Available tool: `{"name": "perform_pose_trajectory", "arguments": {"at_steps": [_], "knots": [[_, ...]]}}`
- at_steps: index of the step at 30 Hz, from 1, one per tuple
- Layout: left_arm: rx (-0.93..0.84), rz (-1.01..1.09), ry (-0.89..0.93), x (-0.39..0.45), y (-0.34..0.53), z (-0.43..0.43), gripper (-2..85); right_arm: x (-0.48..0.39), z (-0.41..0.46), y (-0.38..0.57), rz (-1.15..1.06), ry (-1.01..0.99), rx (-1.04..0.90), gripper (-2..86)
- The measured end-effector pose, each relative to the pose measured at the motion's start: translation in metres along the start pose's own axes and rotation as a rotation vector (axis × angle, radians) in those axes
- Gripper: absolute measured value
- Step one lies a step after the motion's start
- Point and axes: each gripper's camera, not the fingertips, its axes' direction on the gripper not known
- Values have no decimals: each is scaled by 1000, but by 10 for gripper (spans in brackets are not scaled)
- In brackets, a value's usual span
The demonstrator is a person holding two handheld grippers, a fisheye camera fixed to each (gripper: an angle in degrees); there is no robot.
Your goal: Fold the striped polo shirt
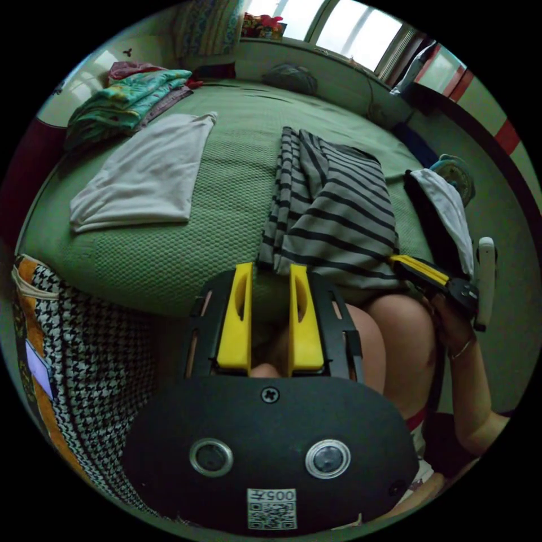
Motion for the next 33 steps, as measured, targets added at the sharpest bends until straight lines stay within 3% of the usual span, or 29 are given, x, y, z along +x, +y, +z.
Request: {"name": "perform_pose_trajectory", "arguments": {"at_steps": [6,13,26,33], "knots": [[62,32,40,2,-5,2,131,2,2,-7,-9,12,-4,37],[-18,29,33,2,-20,30,159,7,3,-15,-17,14,-2,37],[-47,63,-10,11,-30,39,106,18,-5,-28,-19,36,34,8],[-64,42,58,1,-34,45,100,28,-14,-35,-6,19,52,5]]}}
